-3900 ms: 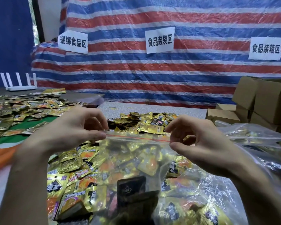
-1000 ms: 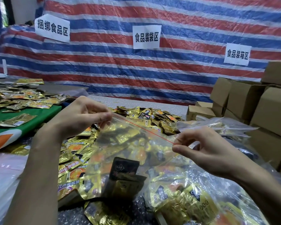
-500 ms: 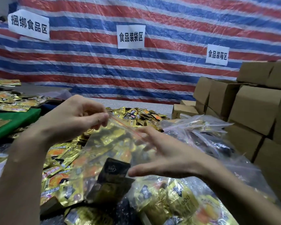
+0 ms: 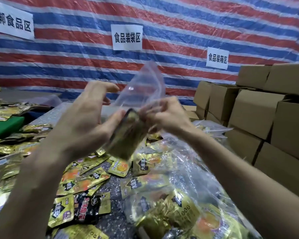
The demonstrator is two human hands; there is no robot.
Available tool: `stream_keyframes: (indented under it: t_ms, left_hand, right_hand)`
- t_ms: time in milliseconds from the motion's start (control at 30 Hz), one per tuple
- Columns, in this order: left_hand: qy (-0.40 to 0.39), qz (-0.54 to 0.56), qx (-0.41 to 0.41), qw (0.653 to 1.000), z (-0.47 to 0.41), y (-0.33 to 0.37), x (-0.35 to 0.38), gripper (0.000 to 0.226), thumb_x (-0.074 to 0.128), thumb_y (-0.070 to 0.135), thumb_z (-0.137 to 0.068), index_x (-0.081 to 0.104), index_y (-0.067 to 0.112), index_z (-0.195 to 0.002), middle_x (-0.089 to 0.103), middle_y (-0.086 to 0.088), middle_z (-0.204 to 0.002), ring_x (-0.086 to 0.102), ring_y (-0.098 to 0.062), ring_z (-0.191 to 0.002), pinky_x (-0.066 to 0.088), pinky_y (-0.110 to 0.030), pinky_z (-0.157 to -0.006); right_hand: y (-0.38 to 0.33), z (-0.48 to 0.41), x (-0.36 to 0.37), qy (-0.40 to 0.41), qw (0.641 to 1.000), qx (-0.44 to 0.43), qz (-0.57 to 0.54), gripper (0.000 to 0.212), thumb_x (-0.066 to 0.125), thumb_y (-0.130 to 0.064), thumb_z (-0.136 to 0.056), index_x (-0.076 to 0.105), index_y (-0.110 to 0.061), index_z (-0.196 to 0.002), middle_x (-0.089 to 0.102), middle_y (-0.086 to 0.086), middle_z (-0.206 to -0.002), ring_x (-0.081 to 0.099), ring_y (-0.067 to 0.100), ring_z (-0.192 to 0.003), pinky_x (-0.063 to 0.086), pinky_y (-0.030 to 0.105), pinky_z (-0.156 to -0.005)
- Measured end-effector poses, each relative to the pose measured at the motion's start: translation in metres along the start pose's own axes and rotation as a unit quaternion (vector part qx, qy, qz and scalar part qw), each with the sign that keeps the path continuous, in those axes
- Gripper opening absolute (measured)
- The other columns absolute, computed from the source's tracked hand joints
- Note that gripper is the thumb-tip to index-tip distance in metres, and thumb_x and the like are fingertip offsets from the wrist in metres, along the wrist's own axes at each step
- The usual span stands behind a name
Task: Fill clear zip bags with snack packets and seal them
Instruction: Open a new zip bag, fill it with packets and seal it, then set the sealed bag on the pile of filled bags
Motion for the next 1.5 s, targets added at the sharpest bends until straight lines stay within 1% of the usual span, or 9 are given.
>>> stream_keyframes:
  t_ms: [200,267,367,467,600,867,1167,1333,1500]
  left_hand:
    - [-0.107,-0.013,0.006,0.994,0.005,0.015,0.042,0.047,0.045,0.056,-0.085,0.051,0.032,-0.125,0.046,0.02,-0.116,0.048,-0.002,-0.108,0.046,-0.038,-0.095]
    - [-0.129,-0.024,0.014,0.991,0.007,0.02,0.051,0.049,0.04,0.062,-0.085,0.051,0.034,-0.124,0.048,0.02,-0.117,0.05,-0.007,-0.109,0.046,-0.043,-0.096]
    - [-0.141,-0.035,0.016,0.989,0.007,0.022,0.057,0.047,0.032,0.064,-0.09,0.052,0.034,-0.121,0.052,0.016,-0.119,0.051,-0.009,-0.109,0.045,-0.045,-0.096]
    - [-0.146,-0.038,0.016,0.988,0.008,0.023,0.06,0.053,0.03,0.068,-0.086,0.054,0.033,-0.119,0.055,0.015,-0.119,0.052,-0.009,-0.109,0.045,-0.044,-0.096]
    - [-0.138,-0.046,0.01,0.989,0.007,0.022,0.063,0.043,0.04,0.058,-0.088,0.055,0.032,-0.119,0.054,0.018,-0.117,0.051,-0.007,-0.11,0.044,-0.041,-0.098]
    - [-0.045,-0.06,-0.037,0.996,0.003,0.003,0.044,0.027,0.049,0.049,-0.096,0.06,0.029,-0.11,0.064,0.014,-0.102,0.06,-0.014,-0.098,0.051,-0.044,-0.085]
    - [-0.034,-0.053,-0.034,0.997,0.007,-0.001,0.02,0.015,0.056,0.03,-0.098,0.057,0.031,-0.113,0.053,0.008,-0.065,0.05,-0.007,-0.055,0.039,-0.024,-0.051]
    - [-0.068,-0.055,-0.066,0.994,0.03,-0.013,0.017,0.026,0.061,0.029,-0.094,0.056,0.034,-0.119,0.055,0.025,-0.104,0.054,0.007,-0.094,0.043,-0.016,-0.074]
    - [-0.115,-0.153,-0.222,0.956,0.1,-0.09,-0.01,0.016,0.063,0.041,-0.091,0.057,0.041,-0.105,0.059,0.024,-0.105,0.057,0.002,-0.095,0.051,-0.036,-0.082]
  right_hand:
    - [0.002,-0.032,-0.099,0.257,0.939,-0.117,0.199,0.022,0.068,-0.02,-0.093,0.074,-0.006,-0.077,0.074,0.01,-0.079,0.07,0.029,-0.074,0.058,0.045,-0.063]
    - [0.037,-0.034,-0.105,0.214,0.936,-0.035,0.277,0.028,0.063,-0.031,-0.096,0.071,-0.019,-0.072,0.07,0.0,-0.074,0.068,0.024,-0.073,0.054,0.03,-0.059]
    - [0.109,-0.017,-0.094,0.058,0.895,0.132,0.422,0.039,0.062,-0.055,-0.088,0.068,-0.019,-0.073,0.068,-0.001,-0.073,0.064,0.024,-0.076,0.047,0.033,-0.067]
    - [0.129,-0.001,-0.08,-0.045,0.856,0.155,0.492,0.048,0.06,-0.065,-0.084,0.074,-0.02,-0.091,0.073,0.001,-0.086,0.067,0.027,-0.089,0.032,0.028,-0.058]
    - [0.098,0.001,-0.07,-0.083,0.834,0.152,0.523,0.074,0.07,-0.072,-0.071,0.059,-0.032,-0.132,0.058,0.002,-0.134,0.043,0.031,-0.13,0.031,0.051,-0.101]
    - [-0.006,0.019,0.005,-0.017,0.972,-0.054,0.229,0.039,0.067,-0.052,-0.088,0.07,-0.025,-0.117,0.068,-0.01,-0.119,0.061,0.003,-0.107,0.048,0.024,-0.085]
    - [0.004,0.039,0.026,-0.103,0.975,-0.072,0.185,0.022,0.057,-0.056,-0.084,0.065,-0.042,-0.1,0.063,-0.03,-0.102,0.058,-0.012,-0.1,0.055,0.032,-0.092]
    - [0.006,0.049,0.035,-0.172,0.963,-0.075,0.193,0.035,0.052,-0.064,-0.08,0.065,-0.042,-0.104,0.063,-0.029,-0.107,0.057,-0.011,-0.102,0.053,0.032,-0.093]
    - [-0.001,0.053,0.041,-0.197,0.958,-0.096,0.186,0.03,0.05,-0.066,-0.079,0.063,-0.047,-0.099,0.061,-0.036,-0.097,0.055,-0.016,-0.101,0.05,0.018,-0.083]
Point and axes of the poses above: each hand's wrist, its own z-axis away from the middle knuckle, its own x-axis out of the palm, y = z × x, the point moved 9 cm from there along -z, towards the middle knuckle
